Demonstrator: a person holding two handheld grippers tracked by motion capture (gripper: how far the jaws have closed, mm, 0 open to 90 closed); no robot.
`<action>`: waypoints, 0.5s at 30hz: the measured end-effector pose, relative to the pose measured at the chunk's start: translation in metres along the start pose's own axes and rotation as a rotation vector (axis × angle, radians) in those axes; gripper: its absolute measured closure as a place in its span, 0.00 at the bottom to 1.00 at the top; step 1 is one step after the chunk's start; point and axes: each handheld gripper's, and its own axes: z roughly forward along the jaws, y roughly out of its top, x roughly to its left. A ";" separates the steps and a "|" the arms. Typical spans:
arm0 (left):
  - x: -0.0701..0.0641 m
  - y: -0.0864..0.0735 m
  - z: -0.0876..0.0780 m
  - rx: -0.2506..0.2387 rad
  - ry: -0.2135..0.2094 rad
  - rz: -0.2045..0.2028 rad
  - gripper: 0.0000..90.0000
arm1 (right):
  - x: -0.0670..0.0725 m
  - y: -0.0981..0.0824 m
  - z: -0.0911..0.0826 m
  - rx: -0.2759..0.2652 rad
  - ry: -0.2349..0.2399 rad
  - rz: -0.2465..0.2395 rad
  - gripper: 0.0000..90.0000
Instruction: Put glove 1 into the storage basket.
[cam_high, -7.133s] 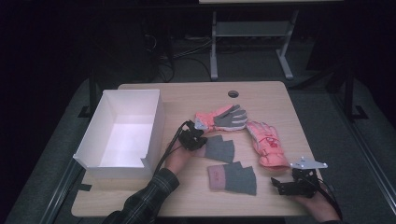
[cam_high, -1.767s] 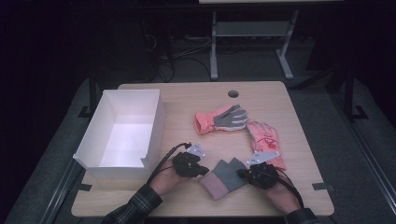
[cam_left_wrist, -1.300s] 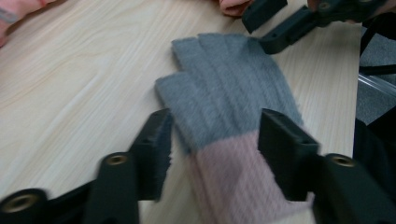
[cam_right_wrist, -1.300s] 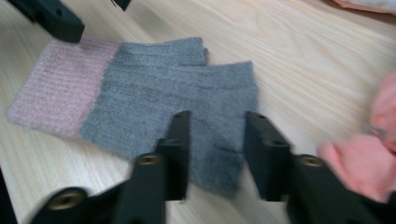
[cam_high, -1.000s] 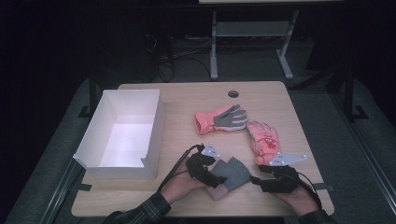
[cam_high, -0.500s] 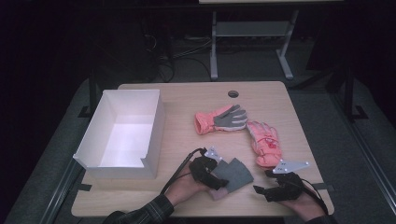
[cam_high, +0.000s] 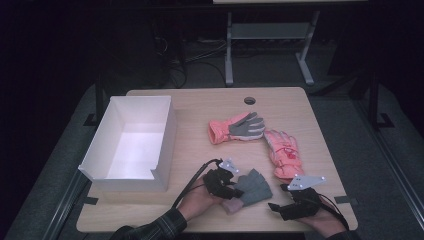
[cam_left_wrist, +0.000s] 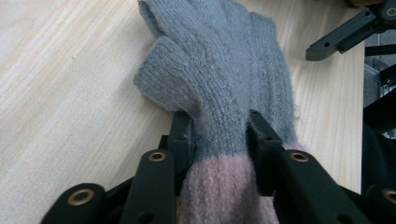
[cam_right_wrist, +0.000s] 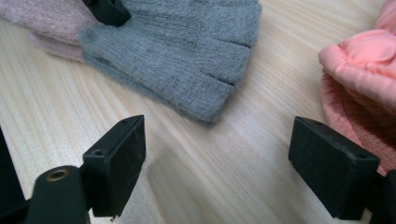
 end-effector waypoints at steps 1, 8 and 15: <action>0.001 0.000 -0.001 0.001 -0.003 0.004 0.78 | 0.000 0.000 0.000 -0.005 0.001 0.001 0.20; 0.006 0.005 -0.016 -0.032 -0.003 -0.003 0.78 | 0.001 -0.002 0.002 -0.023 -0.003 -0.004 0.18; 0.008 0.014 -0.038 -0.062 0.005 -0.003 0.78 | 0.002 -0.002 0.003 -0.018 -0.014 -0.022 0.16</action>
